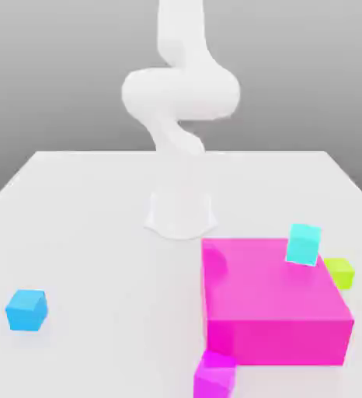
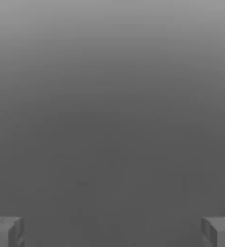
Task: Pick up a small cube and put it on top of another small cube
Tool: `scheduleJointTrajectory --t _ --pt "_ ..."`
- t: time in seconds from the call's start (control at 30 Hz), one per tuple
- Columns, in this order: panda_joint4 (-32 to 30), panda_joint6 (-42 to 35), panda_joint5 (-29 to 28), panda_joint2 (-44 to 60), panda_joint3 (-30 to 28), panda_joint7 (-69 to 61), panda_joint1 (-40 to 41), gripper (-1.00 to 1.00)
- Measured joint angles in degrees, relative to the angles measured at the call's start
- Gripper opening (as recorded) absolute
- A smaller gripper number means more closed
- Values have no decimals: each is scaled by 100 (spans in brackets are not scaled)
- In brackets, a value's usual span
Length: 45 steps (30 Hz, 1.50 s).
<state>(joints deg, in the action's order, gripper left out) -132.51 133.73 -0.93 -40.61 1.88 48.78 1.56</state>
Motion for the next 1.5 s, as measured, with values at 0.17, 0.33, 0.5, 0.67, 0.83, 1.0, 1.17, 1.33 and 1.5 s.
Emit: scheduleJointTrajectory --t 0.17,0.33,0.5,0.67,0.83,1.0,1.17,1.33,1.5 --pt "-150 398 -224 1073 359 626 281 0" --pt "-295 785 -479 2116 644 1262 488 0" --pt "-439 1165 -731 3159 804 1895 576 0" --pt "-586 1558 -857 4186 859 2437 554 0" --pt "-743 1973 -717 5177 886 2790 467 0" --pt "-669 2652 -849 6198 706 3068 282 0" --pt "-602 2926 -971 6545 560 3163 161 -100" --pt "-632 2814 -916 6399 628 3124 216 -100" --pt "-790 2181 -580 5557 955 2687 363 -100"
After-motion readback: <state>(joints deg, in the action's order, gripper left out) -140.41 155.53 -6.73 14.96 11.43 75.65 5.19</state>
